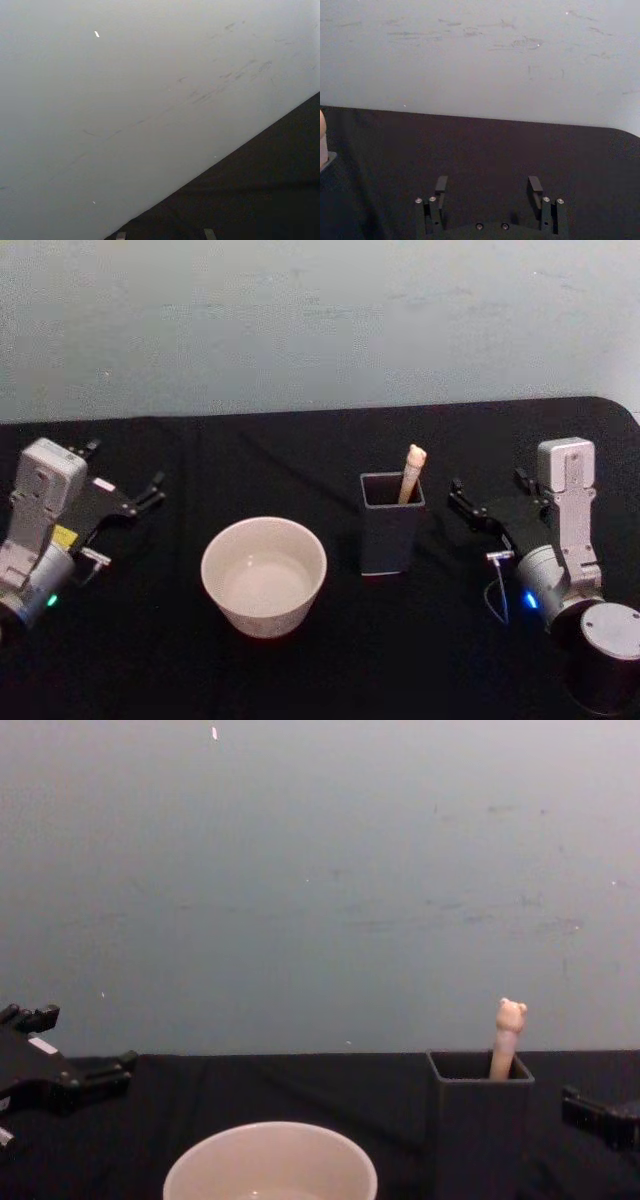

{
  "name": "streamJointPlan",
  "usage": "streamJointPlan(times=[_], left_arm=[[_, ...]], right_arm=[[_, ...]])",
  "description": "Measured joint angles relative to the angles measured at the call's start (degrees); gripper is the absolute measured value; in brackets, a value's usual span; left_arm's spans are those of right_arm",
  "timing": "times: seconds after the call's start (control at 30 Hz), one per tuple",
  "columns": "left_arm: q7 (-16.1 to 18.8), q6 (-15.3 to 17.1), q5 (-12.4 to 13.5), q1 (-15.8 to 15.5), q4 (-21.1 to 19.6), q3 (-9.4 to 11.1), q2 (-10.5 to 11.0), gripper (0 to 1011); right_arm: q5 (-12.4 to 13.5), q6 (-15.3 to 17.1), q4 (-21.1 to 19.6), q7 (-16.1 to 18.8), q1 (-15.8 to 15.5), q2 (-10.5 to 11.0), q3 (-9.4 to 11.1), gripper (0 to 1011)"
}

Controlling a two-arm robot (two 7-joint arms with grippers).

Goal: Pick up the stirring spoon with one hand, stir inside the cup, then place it back in its original position.

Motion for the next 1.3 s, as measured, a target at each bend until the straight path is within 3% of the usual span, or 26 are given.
streamJointPlan(times=[1.3], left_arm=[[0.0,0.0,0.0,0.0,0.0,0.0,0.0,1001]], right_arm=[[0.0,-0.1,-0.4,-0.1,0.0,0.2,-0.3,1002]])
